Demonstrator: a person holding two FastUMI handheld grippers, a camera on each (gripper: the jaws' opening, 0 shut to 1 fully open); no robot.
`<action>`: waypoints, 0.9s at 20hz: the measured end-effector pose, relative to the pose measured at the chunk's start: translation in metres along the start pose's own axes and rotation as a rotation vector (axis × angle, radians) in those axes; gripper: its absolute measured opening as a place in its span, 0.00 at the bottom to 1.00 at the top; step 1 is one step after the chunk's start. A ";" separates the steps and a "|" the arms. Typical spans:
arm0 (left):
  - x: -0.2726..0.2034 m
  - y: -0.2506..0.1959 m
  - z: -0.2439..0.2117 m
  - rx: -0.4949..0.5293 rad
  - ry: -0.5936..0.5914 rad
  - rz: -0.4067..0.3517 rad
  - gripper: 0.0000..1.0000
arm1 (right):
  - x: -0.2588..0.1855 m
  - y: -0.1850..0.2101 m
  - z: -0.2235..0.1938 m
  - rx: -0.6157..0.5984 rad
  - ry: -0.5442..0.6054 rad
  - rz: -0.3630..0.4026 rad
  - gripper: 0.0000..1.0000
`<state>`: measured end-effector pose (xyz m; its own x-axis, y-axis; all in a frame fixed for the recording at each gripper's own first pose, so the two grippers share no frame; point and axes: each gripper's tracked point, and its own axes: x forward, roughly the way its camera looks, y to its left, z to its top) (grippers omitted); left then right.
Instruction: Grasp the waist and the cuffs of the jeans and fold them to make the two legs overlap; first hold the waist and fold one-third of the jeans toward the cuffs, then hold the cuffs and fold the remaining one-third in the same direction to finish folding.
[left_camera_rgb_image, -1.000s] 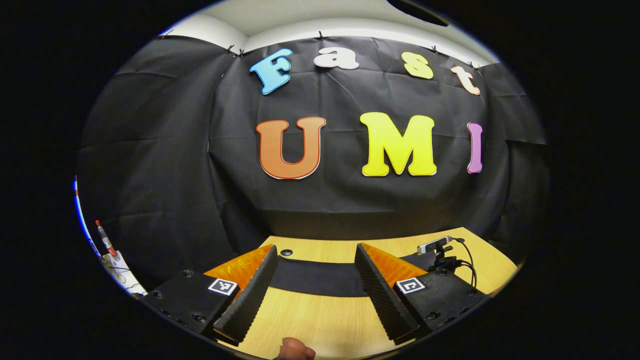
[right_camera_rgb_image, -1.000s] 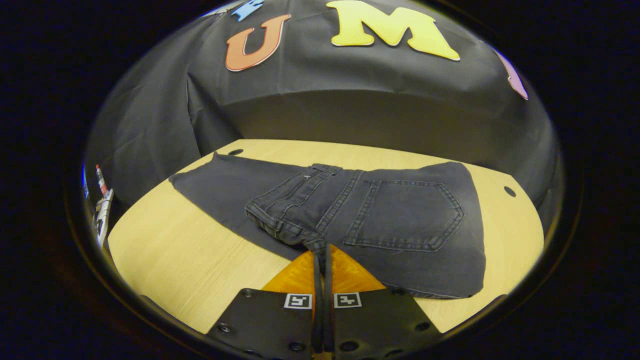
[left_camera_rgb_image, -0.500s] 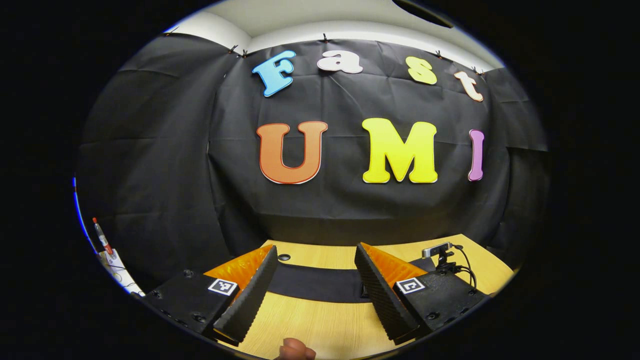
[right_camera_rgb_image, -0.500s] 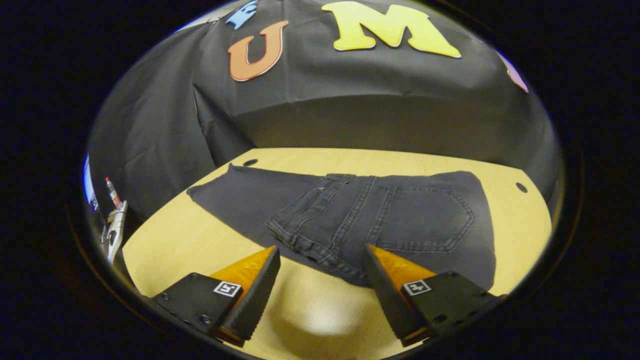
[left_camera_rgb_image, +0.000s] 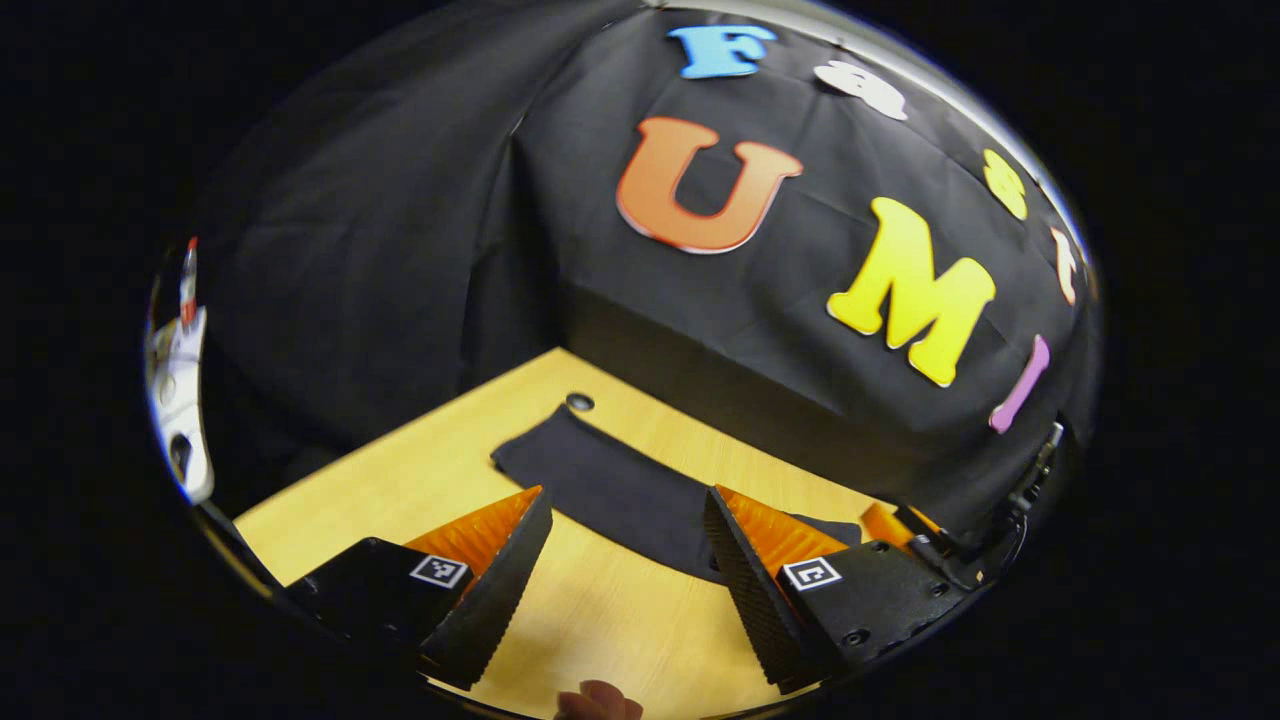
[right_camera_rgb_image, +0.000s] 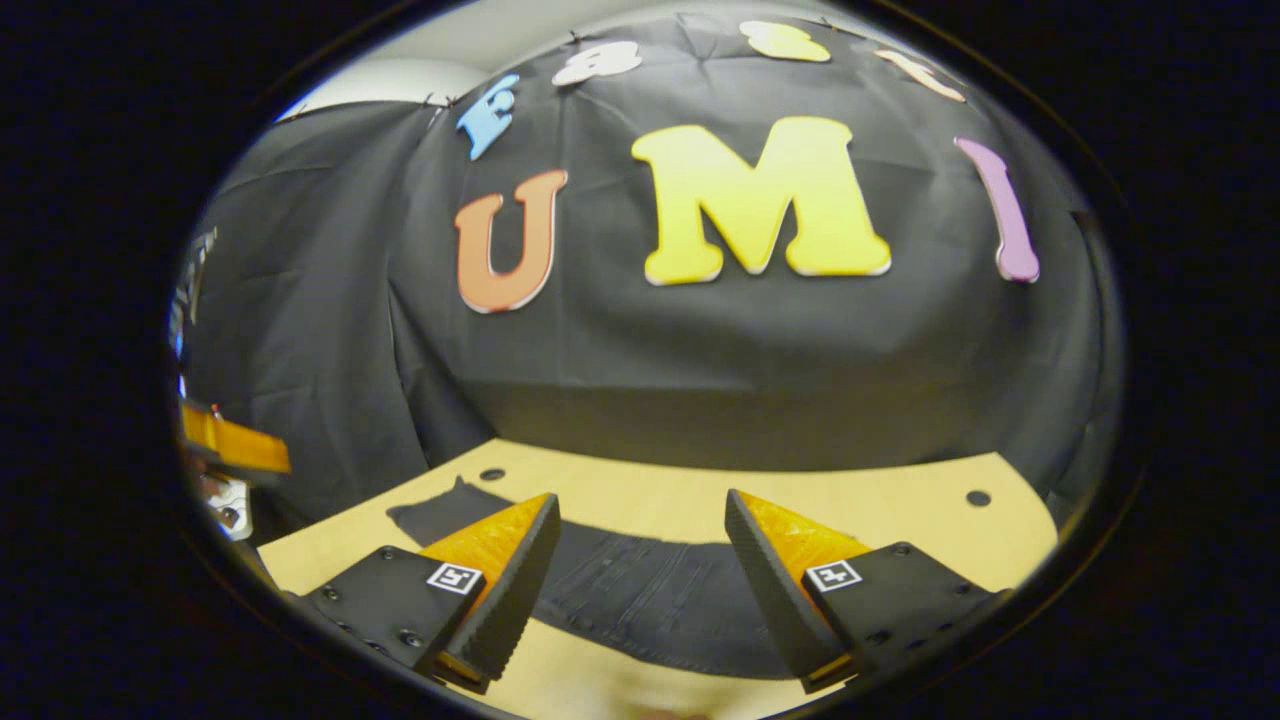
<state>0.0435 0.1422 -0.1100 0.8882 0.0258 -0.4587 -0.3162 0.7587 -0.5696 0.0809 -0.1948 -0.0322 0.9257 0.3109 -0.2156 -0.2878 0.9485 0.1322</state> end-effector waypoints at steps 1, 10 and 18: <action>0.010 0.010 -0.007 -0.124 0.040 -0.007 0.99 | -0.008 -0.007 0.019 -0.016 -0.043 -0.009 0.99; 0.101 0.105 -0.016 -0.721 0.085 0.040 0.99 | -0.095 -0.092 0.139 -0.160 -0.284 -0.211 0.98; 0.163 0.126 -0.020 -0.851 0.079 0.039 0.99 | -0.144 -0.139 0.174 -0.194 -0.303 -0.342 0.99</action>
<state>0.1419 0.2291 -0.2708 0.8559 -0.0274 -0.5165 -0.5164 0.0097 -0.8563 0.0300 -0.3822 0.1485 0.9965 -0.0248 0.0798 0.0316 0.9958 -0.0857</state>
